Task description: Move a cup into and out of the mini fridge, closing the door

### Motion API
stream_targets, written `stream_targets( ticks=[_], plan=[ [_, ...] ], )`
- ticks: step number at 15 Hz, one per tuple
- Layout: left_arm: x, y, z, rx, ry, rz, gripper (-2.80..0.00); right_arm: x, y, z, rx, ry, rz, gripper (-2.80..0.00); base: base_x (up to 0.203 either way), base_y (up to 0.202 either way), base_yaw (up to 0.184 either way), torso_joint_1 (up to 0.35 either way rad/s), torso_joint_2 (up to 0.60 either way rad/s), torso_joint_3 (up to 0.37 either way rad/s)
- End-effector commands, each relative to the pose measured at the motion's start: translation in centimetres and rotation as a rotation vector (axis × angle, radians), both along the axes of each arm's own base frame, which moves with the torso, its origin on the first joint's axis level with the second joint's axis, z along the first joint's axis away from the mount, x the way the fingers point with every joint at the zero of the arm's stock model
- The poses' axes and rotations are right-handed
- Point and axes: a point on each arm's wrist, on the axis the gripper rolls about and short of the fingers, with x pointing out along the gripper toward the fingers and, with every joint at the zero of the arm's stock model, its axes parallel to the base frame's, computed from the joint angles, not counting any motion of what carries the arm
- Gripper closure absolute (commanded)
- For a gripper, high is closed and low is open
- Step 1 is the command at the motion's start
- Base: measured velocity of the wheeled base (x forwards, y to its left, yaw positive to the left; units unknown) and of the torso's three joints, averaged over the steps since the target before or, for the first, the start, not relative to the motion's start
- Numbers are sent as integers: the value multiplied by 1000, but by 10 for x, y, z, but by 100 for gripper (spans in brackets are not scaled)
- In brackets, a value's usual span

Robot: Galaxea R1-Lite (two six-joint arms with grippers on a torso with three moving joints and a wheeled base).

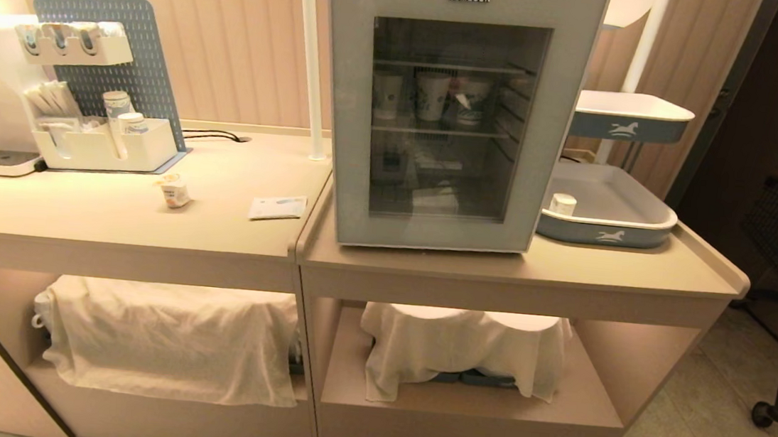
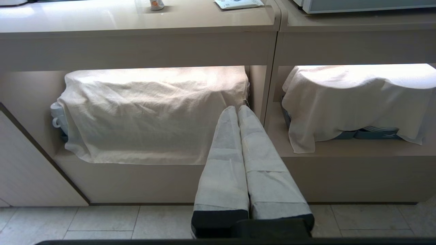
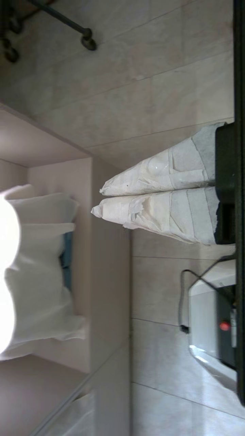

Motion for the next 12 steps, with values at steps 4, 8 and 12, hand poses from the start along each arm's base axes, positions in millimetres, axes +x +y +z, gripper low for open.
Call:
stream_targets(
  ticks=[4,8,12],
  plan=[
    [0,0,0,0,0,0,0,-25,0,-21,18,-181,4,0,0,0,0,0,0,0],
    [0,0,0,0,0,0,0,-33,1,-42,54,-271,45,0,0,0,0,0,0,0],
    [0,0,0,0,0,0,0,-25,2,-44,61,-410,61,0,0,0,0,0,0,0]
  ],
)
